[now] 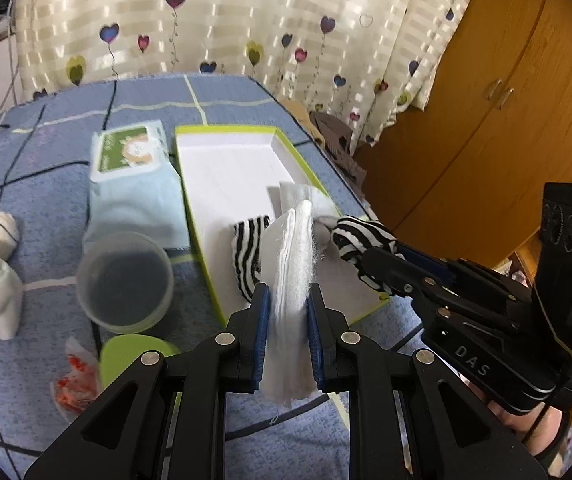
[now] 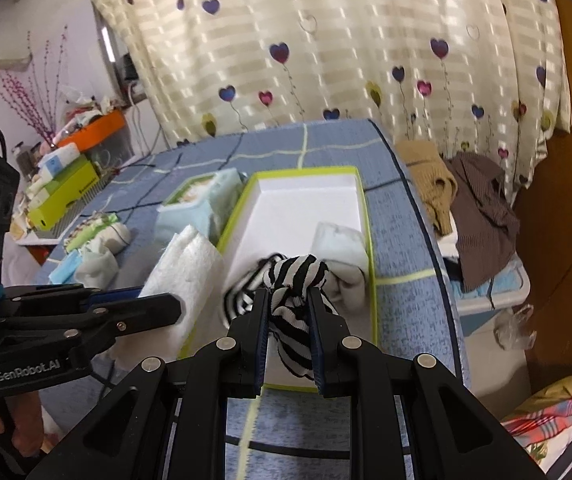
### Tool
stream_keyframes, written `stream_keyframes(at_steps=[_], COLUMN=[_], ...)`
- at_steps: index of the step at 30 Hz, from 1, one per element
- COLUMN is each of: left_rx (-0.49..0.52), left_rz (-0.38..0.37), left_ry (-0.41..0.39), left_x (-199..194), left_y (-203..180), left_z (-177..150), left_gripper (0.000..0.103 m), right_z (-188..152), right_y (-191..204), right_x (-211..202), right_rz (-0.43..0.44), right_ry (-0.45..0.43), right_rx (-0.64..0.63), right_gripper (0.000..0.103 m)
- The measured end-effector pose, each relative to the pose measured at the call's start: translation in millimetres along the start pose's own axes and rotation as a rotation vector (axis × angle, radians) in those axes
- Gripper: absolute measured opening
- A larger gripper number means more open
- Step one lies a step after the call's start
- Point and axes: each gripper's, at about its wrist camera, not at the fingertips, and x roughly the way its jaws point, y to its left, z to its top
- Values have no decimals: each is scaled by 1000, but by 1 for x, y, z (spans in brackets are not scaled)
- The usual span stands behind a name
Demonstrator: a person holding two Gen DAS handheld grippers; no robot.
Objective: Organize soft objects
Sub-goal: 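Lower both items into the tray and open both tools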
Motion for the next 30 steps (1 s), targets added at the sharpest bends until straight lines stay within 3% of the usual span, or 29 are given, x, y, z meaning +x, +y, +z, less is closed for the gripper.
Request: stream_keyframes(at_steps=[14, 30], left_rx=[-29, -80], left_rz=[11, 74], left_ry=[107, 74], left_x=[46, 63], left_y=[2, 14], left_z=[13, 34], left_gripper=[19, 19], right_z=[-1, 26], right_y=[-25, -34], right_x=[51, 82], right_rz=[-5, -1], right_ry=[100, 96], right_rx=[37, 21], right_gripper=[17, 18])
